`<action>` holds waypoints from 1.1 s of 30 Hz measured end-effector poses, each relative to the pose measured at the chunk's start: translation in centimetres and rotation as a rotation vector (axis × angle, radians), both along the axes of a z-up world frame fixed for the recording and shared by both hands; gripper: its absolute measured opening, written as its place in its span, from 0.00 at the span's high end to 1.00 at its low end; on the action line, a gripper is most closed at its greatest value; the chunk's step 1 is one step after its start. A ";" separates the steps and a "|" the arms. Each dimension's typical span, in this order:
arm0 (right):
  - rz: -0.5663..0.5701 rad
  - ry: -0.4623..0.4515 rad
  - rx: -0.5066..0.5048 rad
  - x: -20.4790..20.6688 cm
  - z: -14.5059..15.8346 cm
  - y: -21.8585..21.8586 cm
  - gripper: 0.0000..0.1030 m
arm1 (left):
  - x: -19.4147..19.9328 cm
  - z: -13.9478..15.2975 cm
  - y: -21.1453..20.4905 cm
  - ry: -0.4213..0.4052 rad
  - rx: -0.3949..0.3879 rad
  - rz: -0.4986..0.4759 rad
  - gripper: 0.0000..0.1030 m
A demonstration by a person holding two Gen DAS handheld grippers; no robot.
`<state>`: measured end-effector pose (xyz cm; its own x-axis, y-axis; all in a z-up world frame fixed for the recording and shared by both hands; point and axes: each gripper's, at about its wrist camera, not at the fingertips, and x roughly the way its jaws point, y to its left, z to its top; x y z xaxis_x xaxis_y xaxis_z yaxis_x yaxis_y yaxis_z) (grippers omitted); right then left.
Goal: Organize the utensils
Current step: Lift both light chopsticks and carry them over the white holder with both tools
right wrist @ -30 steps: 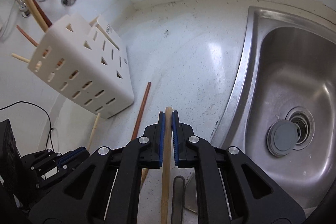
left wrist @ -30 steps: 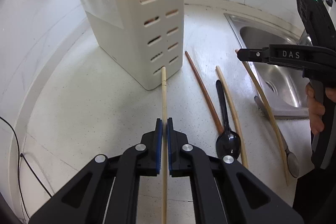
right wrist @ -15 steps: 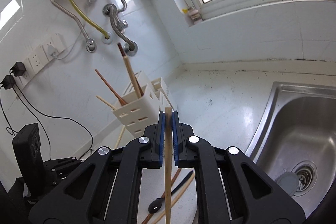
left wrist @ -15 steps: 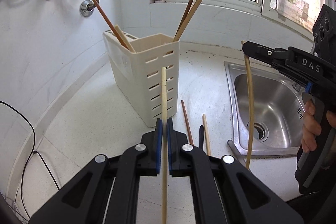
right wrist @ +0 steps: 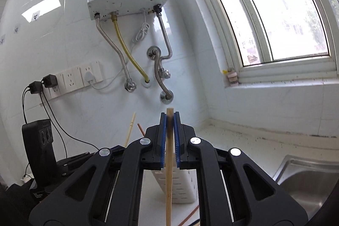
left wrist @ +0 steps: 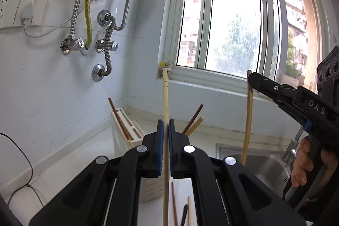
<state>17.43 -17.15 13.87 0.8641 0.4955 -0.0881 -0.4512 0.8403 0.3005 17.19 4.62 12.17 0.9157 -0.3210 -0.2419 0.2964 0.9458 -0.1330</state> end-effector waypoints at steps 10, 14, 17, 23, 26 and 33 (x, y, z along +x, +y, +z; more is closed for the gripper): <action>0.016 -0.091 -0.020 3.8 3.7 1.7 0.94 | 4.1 -0.5 1.3 -0.035 -0.188 -0.059 0.96; 0.021 -0.118 0.001 5.7 4.7 2.5 0.94 | 5.2 -0.2 1.9 -0.095 -0.199 -0.001 0.96; 0.015 -0.143 -0.007 7.2 5.2 3.2 0.94 | 6.0 0.0 2.3 -0.133 -0.214 0.045 0.96; 0.020 -0.152 0.012 9.9 5.8 4.2 0.94 | 8.1 0.3 2.7 -0.181 -0.239 0.097 0.96; 0.017 -0.159 0.003 10.8 5.8 4.7 0.94 | 9.1 0.3 2.7 -0.197 -0.241 0.107 0.96; 0.021 -0.183 0.023 11.9 4.9 5.4 0.94 | 9.2 -1.1 1.3 -0.248 -0.165 0.158 0.96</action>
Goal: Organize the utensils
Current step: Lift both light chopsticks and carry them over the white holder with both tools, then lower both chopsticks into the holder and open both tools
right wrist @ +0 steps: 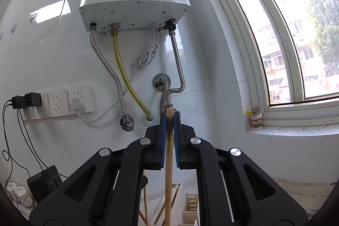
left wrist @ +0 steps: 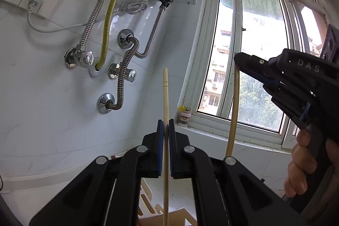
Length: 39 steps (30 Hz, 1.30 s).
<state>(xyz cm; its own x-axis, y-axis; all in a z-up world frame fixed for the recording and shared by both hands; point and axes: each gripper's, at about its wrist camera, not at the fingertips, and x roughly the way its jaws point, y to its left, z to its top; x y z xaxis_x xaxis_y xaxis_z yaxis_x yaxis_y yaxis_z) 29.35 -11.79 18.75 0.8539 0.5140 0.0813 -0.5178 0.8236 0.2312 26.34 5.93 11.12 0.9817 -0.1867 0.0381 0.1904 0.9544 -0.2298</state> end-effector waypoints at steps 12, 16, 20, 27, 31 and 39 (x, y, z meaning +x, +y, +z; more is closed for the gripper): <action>0.002 0.018 0.008 1.0 0.2 0.2 0.94 | -0.2 -1.6 -0.6 -0.016 0.027 0.033 0.96; 0.014 0.066 -0.037 1.4 -1.0 0.5 0.94 | -0.5 -2.3 -1.1 -0.018 0.075 0.041 0.96; 0.032 0.134 -0.074 1.8 -2.1 0.3 0.94 | -1.4 -3.1 -1.3 -0.021 0.106 0.056 0.96; 0.056 0.213 -0.147 1.3 -4.0 0.3 0.93 | -2.7 -4.6 -1.7 0.044 0.173 0.044 0.96; 0.049 0.272 -0.178 1.0 -4.7 0.1 0.93 | -3.4 -4.7 -1.9 0.089 0.231 0.019 0.96; 0.052 0.314 -0.219 -0.3 -5.2 -0.1 0.89 | -5.1 -3.6 -1.8 0.110 0.295 0.027 0.95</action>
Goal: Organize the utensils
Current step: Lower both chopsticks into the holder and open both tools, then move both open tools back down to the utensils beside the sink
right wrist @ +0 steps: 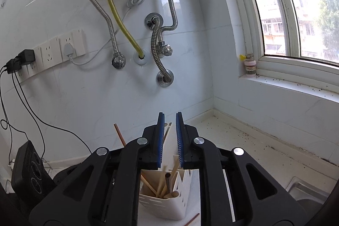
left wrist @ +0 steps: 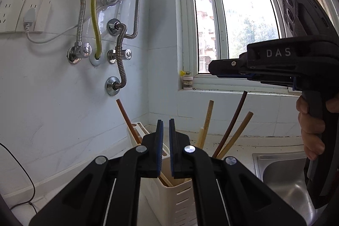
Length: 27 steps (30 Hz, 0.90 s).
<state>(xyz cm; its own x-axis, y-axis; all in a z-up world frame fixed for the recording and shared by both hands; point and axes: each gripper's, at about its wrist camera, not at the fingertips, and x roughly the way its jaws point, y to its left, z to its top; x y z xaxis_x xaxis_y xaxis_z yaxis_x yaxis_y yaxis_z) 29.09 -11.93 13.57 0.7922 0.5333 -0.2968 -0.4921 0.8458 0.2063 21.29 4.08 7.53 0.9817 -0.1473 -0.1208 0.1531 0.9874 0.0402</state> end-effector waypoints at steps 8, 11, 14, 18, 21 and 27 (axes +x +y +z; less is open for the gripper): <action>-0.008 -0.013 0.013 -2.9 1.5 -1.5 0.82 | -2.8 1.5 -0.6 0.005 0.038 -0.033 0.75; -0.025 -0.007 0.015 -4.4 1.5 -2.8 0.81 | -4.1 1.5 -0.8 0.035 0.042 -0.069 0.71; -0.059 0.049 0.000 -5.8 0.5 -4.2 0.77 | -4.8 0.6 -1.4 0.103 0.064 -0.121 0.66; -0.114 0.206 -0.039 -6.3 -3.1 -6.2 0.77 | -4.0 -2.8 -3.2 0.252 0.163 -0.143 0.64; -0.152 0.361 -0.024 -6.3 -7.2 -8.0 0.76 | -3.0 -5.5 -4.2 0.368 0.199 -0.184 0.64; -0.174 0.600 0.051 -6.4 -14.1 -10.5 0.76 | -1.0 -9.7 -5.7 0.554 0.282 -0.254 0.64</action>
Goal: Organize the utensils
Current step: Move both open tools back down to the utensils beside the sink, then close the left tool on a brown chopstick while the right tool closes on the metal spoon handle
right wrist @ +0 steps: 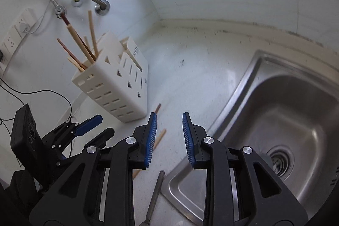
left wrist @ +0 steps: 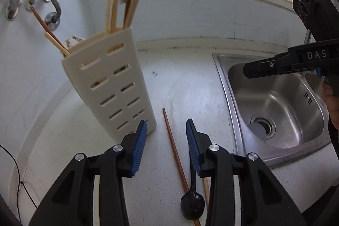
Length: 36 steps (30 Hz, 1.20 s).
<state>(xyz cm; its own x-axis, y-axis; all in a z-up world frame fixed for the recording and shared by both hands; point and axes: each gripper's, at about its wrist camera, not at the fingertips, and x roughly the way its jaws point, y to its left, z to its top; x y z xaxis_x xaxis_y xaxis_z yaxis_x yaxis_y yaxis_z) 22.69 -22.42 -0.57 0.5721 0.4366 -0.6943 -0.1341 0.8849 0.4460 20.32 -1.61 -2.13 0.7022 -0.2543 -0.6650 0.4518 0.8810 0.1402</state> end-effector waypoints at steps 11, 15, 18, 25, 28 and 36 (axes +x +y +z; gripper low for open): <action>0.149 0.177 -0.076 -2.5 -5.6 4.1 0.79 | 3.2 -3.1 -0.7 0.177 0.056 0.022 0.64; 0.177 0.175 -0.161 -3.6 -6.0 6.3 0.82 | 3.8 -3.6 -0.5 0.204 0.061 0.015 0.69; 0.200 0.159 -0.209 -4.4 -6.2 7.4 0.82 | 4.0 -4.0 -0.3 0.225 0.061 0.007 0.69; 0.207 0.128 -0.302 -5.4 -6.4 8.7 0.80 | 4.3 -4.7 0.0 0.246 0.062 0.006 0.72; 0.205 0.130 -0.334 -4.9 -6.6 9.0 0.81 | 4.8 -4.8 0.3 0.265 0.051 0.020 0.74; 0.209 0.121 -0.433 -4.9 -6.6 10.1 0.83 | 4.6 -5.3 0.6 0.277 0.079 0.012 0.91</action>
<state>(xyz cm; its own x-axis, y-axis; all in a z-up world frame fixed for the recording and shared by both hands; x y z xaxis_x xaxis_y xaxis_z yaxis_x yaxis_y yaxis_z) 17.80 -12.33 -7.15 0.4069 0.1904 -0.8934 -0.2986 0.9520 0.0669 24.95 -0.96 -7.42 0.4937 -0.1865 -0.8494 0.4721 0.8778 0.0816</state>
